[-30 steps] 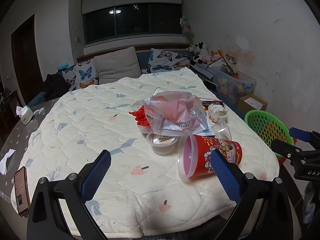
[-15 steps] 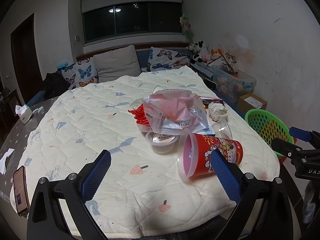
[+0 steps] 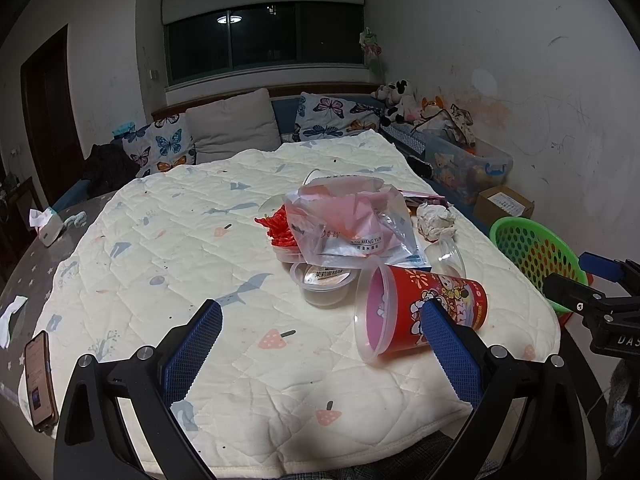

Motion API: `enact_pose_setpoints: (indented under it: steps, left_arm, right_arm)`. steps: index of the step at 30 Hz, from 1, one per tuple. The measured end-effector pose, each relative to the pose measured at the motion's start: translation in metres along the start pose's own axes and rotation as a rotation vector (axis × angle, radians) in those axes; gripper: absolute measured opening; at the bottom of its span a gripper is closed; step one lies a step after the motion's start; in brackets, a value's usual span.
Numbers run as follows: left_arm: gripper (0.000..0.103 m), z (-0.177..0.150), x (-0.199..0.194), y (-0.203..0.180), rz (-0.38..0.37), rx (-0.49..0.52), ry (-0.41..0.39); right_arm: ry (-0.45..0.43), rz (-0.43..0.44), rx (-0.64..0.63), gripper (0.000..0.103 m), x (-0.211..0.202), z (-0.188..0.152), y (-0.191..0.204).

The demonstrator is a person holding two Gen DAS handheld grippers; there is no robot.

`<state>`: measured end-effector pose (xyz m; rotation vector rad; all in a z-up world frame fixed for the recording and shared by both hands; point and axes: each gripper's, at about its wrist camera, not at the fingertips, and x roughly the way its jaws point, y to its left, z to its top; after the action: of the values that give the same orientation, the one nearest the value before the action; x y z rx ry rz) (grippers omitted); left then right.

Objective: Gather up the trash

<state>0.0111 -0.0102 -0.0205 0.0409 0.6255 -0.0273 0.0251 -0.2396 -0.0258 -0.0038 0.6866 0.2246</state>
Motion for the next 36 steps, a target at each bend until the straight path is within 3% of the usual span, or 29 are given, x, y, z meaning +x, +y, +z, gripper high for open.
enact_pose_setpoints:
  steps: [18,28,30,32,36]
  left_arm:
    - [0.096,0.001,0.012,-0.005,-0.056,0.02,0.044]
    - [0.095,0.001,0.033,-0.012,-0.189,0.031,0.093]
    - [0.093,0.0,0.038,-0.014,-0.217,0.044,0.1]
    - [0.082,-0.001,0.049,-0.015,-0.25,0.055,0.123]
    - [0.072,-0.001,0.065,-0.015,-0.33,0.036,0.165]
  right_arm:
    - [0.007,-0.013,-0.002,0.097,0.005,0.007,-0.004]
    - [0.0,-0.034,-0.001,0.097,0.007,0.012,-0.016]
    - [0.006,-0.035,0.0,0.097,0.009,0.012,-0.017]
    - [0.013,-0.031,0.0,0.095,0.012,0.012,-0.018]
    - [0.025,-0.016,-0.004,0.094,0.018,0.014,-0.018]
